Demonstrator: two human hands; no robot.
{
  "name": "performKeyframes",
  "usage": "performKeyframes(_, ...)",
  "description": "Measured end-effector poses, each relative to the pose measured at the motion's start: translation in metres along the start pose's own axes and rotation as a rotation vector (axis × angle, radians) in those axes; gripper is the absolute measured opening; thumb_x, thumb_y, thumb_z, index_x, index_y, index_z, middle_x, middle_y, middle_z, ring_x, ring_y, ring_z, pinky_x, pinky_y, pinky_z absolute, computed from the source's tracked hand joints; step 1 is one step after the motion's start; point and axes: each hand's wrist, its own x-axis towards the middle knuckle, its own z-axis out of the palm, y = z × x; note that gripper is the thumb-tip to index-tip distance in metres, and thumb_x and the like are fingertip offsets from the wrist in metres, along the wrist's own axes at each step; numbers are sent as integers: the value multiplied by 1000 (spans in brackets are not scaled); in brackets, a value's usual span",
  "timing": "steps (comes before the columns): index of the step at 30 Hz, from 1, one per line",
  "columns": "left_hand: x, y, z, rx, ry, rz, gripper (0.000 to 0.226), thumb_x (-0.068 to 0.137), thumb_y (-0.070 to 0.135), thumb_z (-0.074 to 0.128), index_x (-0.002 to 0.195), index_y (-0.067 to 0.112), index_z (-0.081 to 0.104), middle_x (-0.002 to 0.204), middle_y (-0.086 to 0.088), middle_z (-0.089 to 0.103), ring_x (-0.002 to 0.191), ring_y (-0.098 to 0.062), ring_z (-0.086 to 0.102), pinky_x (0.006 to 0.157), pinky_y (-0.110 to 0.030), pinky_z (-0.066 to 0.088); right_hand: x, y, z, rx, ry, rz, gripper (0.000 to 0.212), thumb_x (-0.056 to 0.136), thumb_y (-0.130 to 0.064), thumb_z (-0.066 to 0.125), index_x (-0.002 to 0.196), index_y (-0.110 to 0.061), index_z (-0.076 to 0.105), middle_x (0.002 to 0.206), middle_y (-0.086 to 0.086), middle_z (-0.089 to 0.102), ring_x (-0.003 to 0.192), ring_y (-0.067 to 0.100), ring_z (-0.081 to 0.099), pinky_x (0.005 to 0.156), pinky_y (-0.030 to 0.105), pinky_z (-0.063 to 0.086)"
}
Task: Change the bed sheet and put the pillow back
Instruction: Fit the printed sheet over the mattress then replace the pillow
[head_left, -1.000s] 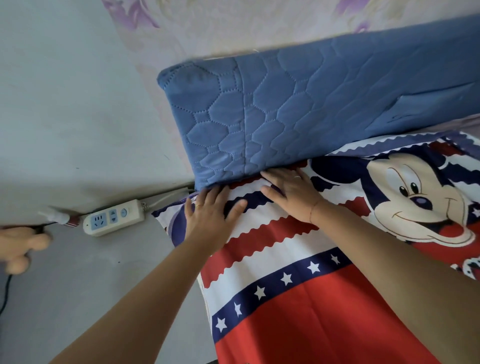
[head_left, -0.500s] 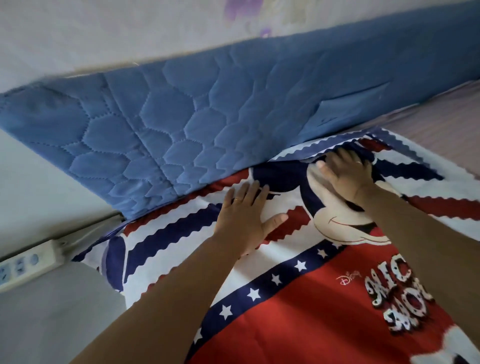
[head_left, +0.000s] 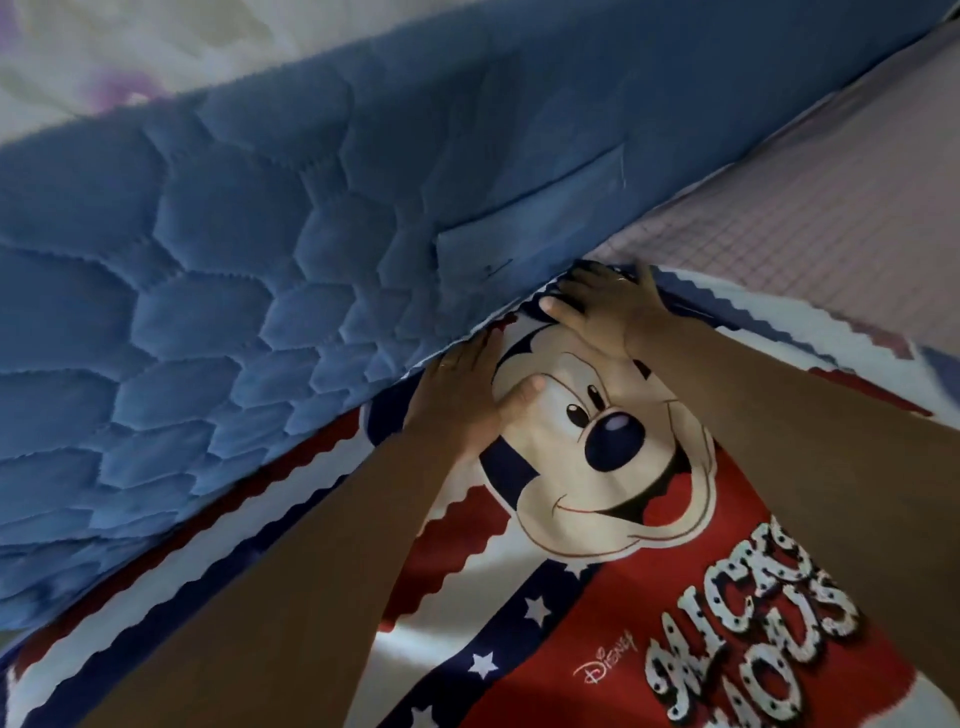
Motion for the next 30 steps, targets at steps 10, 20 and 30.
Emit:
performKeyframes(10,14,4,1,-41,28,-22,88,87,74,14,156,18,10,162,-4,16,148,-21,13,121,-40,11,6,1,1,38,32,13,76,91,-66,0,147,-29,35,156,0,30,147,18,17,117,54,-5)
performKeyframes(20,-83,1,23,294,101,-1,94,76,75,-24,153,21,-14,163,-4,-8,150,-22,-6,121,-42,-5,-141,-38,50,289,132,113,87,76,-77,-12,151,-34,-11,160,-8,-19,146,11,-21,118,41,-14)
performKeyframes(30,-224,0,71,351,121,-8,83,94,70,9,152,14,25,158,-14,24,146,-33,23,114,-51,17,-334,-106,135,211,78,189,73,96,-68,14,155,-25,12,161,4,15,147,24,8,115,45,3)
